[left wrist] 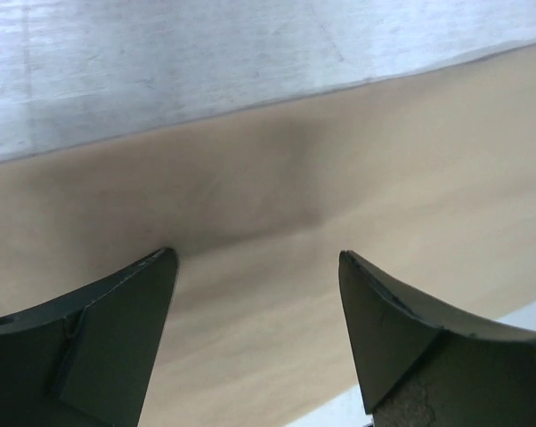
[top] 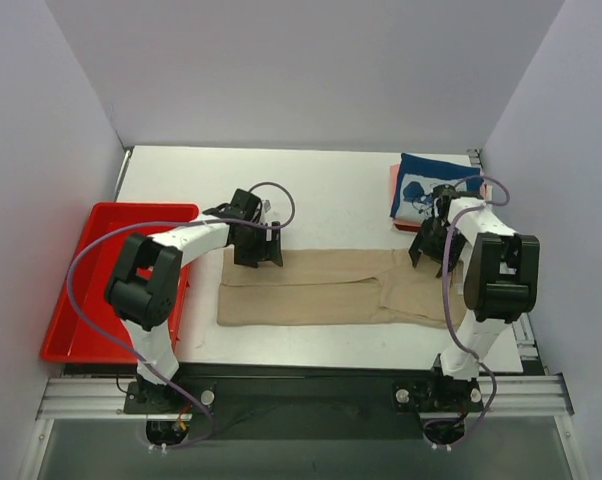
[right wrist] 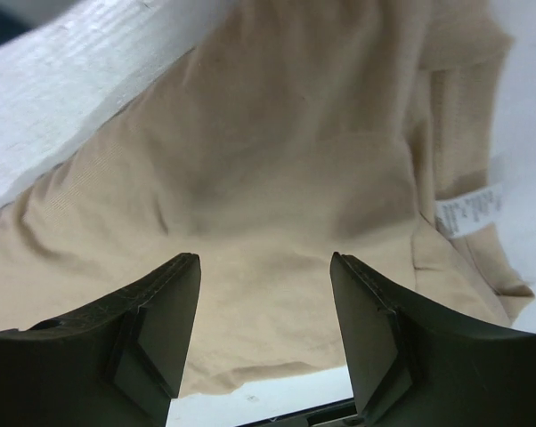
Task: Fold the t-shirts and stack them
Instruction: Rotate the tshirt 90 degrees
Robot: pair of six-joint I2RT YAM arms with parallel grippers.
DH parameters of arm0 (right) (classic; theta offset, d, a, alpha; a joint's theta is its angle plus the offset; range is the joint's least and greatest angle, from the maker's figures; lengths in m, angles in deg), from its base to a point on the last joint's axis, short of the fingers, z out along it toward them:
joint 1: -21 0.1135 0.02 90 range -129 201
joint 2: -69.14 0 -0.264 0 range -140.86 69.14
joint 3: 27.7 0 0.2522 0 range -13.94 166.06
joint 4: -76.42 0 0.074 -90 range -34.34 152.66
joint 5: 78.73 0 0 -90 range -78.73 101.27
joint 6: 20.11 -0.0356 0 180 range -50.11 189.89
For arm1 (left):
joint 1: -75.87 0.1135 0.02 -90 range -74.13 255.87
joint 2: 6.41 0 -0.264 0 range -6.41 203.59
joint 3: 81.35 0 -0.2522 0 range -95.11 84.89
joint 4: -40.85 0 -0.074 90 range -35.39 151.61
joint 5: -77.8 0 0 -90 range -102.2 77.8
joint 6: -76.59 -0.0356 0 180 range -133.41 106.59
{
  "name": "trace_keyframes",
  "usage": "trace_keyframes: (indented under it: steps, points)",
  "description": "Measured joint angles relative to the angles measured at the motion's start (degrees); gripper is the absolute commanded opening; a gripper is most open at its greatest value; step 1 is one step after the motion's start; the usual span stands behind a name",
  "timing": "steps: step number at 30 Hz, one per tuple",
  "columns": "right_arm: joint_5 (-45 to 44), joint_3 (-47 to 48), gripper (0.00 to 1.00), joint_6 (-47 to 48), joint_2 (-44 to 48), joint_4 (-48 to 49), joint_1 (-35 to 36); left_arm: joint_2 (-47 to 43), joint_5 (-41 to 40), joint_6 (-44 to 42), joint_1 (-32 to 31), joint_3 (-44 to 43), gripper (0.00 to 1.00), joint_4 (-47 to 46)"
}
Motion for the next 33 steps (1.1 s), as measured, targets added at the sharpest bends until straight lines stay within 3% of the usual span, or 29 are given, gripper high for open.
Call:
trace_keyframes:
  steps: [5, 11, 21, 33]
  points:
    - [-0.59, 0.52, 0.60, -0.07, -6.86, 0.24, 1.92, 0.81, -1.05, 0.00, -0.09, 0.39, 0.86, -1.70]
    - [-1.66, 3.21, 0.59, -0.55, -8.55, -0.63, 6.54, -5.01, -4.68, 0.26, -0.42, 7.34, 0.86, -2.08]
    - [1.66, 9.01, 0.56, -2.58, -12.46, -1.46, 15.54, -14.38, -9.62, 3.52, -0.39, 16.46, 0.86, 7.26]
    - [6.05, 28.15, 0.57, -4.33, -24.44, -5.62, 24.61, -17.73, -10.38, 4.59, -0.39, 16.55, 0.86, 16.26]
